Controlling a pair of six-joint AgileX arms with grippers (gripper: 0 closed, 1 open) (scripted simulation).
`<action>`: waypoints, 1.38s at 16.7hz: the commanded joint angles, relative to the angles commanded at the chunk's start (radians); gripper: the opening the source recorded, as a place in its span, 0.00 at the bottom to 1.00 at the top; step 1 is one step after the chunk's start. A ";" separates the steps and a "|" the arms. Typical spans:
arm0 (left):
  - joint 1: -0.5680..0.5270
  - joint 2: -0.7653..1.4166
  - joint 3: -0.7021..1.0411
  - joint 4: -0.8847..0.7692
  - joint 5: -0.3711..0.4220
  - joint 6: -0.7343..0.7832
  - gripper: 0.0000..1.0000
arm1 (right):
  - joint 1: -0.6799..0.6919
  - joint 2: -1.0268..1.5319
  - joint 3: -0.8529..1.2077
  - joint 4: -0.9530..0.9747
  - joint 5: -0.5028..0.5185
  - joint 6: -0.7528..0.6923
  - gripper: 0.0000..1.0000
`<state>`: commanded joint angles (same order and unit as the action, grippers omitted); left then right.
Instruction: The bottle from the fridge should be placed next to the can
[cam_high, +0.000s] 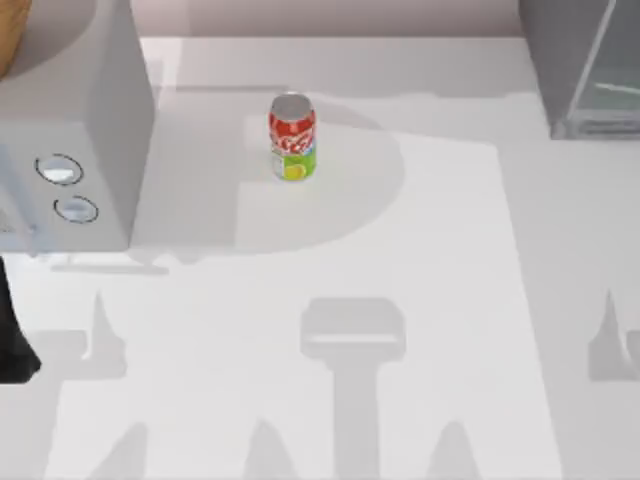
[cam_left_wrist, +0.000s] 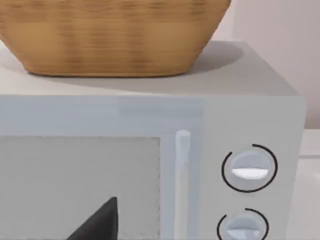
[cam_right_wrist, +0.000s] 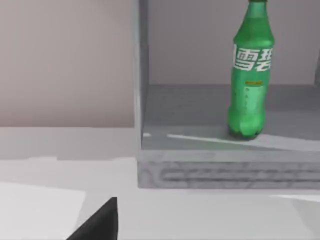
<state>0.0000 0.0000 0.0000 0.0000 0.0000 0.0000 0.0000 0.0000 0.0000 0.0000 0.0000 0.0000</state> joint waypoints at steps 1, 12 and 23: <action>0.000 0.000 0.000 0.000 0.000 0.000 1.00 | 0.000 0.000 0.000 0.000 0.000 0.000 1.00; 0.000 0.000 0.000 0.000 0.000 0.000 1.00 | -0.067 0.576 0.301 0.371 -0.051 0.003 1.00; 0.000 0.000 0.000 0.000 0.000 0.000 1.00 | -0.173 1.801 0.790 0.980 -0.148 0.013 1.00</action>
<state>0.0000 0.0000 0.0000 0.0000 0.0000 0.0000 -0.1725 1.8009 0.7902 0.9797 -0.1477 0.0132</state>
